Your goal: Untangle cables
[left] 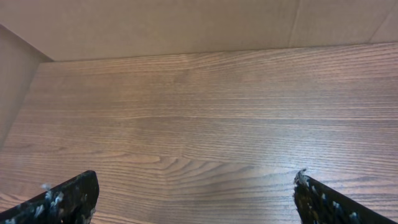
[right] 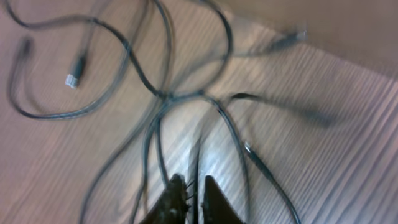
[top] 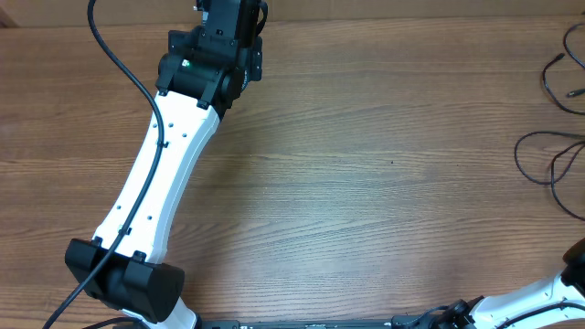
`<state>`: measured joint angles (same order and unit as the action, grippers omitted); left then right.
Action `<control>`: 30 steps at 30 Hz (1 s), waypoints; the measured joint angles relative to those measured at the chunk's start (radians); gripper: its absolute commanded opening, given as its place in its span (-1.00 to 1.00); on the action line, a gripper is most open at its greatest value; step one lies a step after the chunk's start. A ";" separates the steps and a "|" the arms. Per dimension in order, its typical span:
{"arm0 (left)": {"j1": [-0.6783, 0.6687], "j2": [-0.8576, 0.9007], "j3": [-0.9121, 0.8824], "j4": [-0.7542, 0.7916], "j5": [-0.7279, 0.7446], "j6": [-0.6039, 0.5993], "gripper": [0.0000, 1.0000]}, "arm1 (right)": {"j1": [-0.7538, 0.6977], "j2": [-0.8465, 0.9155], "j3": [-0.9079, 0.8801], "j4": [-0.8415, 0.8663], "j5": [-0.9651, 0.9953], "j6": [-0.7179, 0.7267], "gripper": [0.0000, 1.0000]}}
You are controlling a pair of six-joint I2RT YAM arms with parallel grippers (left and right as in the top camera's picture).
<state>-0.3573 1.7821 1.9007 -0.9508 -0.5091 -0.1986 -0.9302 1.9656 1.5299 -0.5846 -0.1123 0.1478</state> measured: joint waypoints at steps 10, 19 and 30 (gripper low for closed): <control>0.000 0.000 0.000 0.034 0.004 0.008 1.00 | 0.024 -0.018 -0.104 0.038 -0.155 0.035 1.00; 0.011 0.000 0.000 0.119 0.027 0.051 1.00 | 0.265 -0.173 0.289 -0.146 -0.187 -0.001 1.00; 0.033 0.007 0.253 0.109 0.047 0.159 1.00 | 0.604 -0.205 0.633 -0.263 -0.229 -0.017 1.00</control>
<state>-0.3244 1.7893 2.1532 -0.8413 -0.4622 -0.0399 -0.3264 1.7603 2.1632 -0.8478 -0.3408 0.1307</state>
